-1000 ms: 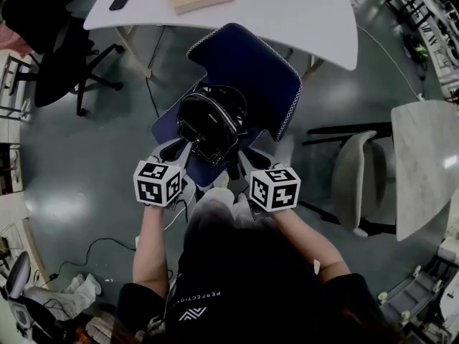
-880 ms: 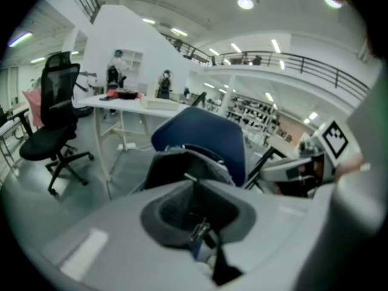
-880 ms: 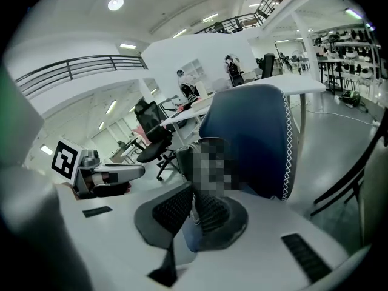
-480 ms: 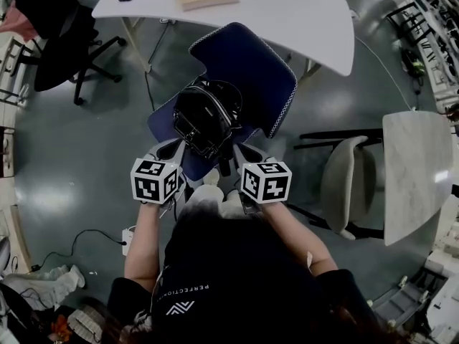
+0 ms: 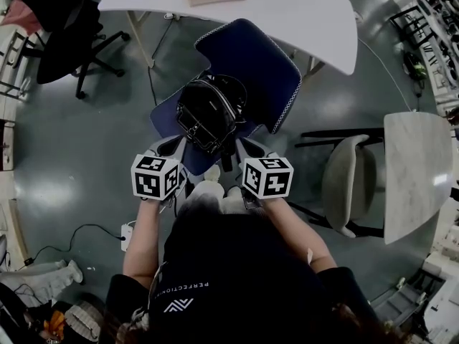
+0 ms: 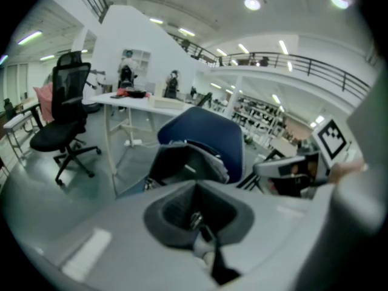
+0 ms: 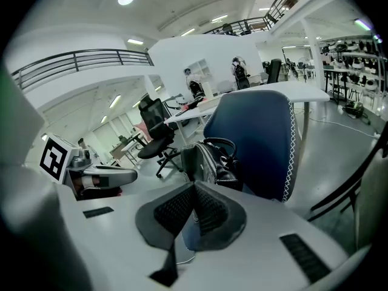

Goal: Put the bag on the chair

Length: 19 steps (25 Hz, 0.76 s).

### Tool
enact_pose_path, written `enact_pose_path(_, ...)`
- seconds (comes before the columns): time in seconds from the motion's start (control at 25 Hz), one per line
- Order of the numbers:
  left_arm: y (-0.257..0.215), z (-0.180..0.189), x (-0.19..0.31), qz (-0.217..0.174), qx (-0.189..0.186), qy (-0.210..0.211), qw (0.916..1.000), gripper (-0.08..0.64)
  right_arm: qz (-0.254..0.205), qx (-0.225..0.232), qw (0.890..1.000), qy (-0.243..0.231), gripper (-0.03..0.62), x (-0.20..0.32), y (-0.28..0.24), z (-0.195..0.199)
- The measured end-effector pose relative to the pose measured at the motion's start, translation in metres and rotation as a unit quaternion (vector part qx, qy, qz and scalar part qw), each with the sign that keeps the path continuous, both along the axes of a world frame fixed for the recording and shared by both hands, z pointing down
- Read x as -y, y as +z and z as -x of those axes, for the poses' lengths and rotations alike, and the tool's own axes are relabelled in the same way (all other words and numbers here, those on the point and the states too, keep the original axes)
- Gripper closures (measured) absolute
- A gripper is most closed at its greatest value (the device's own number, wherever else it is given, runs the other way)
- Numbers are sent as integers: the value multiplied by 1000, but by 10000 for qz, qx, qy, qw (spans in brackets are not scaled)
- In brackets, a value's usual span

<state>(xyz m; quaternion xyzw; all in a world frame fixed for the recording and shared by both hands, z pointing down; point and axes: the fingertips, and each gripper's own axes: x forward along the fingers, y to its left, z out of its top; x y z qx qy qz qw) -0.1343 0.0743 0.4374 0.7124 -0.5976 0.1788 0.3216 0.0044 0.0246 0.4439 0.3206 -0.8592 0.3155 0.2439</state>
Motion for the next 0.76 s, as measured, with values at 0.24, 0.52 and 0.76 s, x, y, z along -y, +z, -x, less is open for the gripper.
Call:
enact_pose_path(0.24,1,2,-5,19,13,-18,10000,549,17,-20,10000,57,595,-3,1,-2)
enact_pose_path(0.52,3,-4,-7,27,-64,-54,10000,549,-2,-46,9999,95,595,-4,-2,-9)
enact_pose_path(0.76,5,-5,-10,76,-77,-55,9999,549,58,-50,9999,121,595,-5,1,-12)
